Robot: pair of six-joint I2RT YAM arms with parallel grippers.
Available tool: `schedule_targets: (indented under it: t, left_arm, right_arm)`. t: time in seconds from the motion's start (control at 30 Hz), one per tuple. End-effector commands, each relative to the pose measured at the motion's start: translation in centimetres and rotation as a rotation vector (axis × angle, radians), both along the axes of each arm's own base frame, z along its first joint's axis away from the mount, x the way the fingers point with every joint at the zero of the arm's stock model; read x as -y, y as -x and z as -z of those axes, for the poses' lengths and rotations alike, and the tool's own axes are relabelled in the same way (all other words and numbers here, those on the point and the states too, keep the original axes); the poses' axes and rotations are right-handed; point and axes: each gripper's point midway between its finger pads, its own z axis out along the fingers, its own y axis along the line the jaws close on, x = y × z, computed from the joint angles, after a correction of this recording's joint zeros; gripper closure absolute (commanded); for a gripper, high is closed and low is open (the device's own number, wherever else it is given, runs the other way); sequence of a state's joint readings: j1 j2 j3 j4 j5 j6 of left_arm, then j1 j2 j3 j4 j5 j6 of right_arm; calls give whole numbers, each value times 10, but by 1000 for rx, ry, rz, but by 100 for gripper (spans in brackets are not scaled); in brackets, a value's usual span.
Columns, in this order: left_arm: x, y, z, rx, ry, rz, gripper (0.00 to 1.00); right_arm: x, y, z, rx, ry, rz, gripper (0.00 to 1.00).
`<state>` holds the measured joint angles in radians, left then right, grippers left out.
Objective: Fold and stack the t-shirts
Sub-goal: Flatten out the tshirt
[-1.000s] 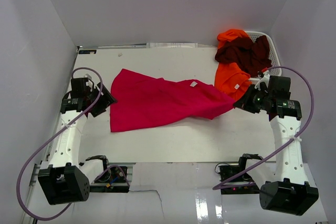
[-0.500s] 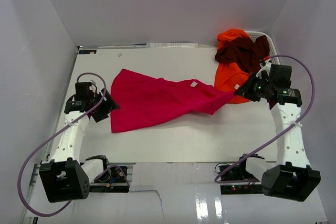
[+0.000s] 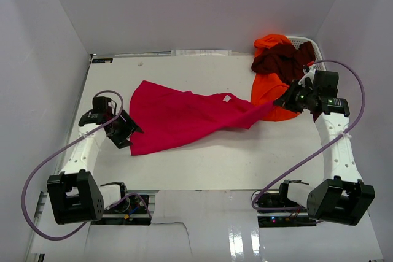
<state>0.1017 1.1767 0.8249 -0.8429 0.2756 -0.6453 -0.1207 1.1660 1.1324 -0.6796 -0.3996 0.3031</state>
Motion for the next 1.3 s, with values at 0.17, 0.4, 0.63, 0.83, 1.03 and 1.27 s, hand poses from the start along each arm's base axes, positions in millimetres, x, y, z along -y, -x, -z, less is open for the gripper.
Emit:
schedule_targets:
  t: [0.17,0.4,0.63,0.83,1.03,1.27]
  left_arm:
    - [-6,17,20,-163,-7,-131,28]
    - [-5,24,46,-281,6,-181,35]
    - [1,32,66,-354,40,-185,37]
    - [-5,35,72,-360,6,-204,37]
    - [-6,33,85,-378,3,-244,42]
    - [-13,26,93,-383,-23,-292,55]
  right_arm:
    - [0,-9,-7,63,0,-12,92]
    - [0,-7,-5,60,0,-12,92]
    - [0,-5,-2,56,2,-9,92]
    - [0,-5,-2,57,2,-11,92]
    - [-1,-4,-3,63,-2,-14,92]
    - [-2,-1,-4,67,2,-19,92]
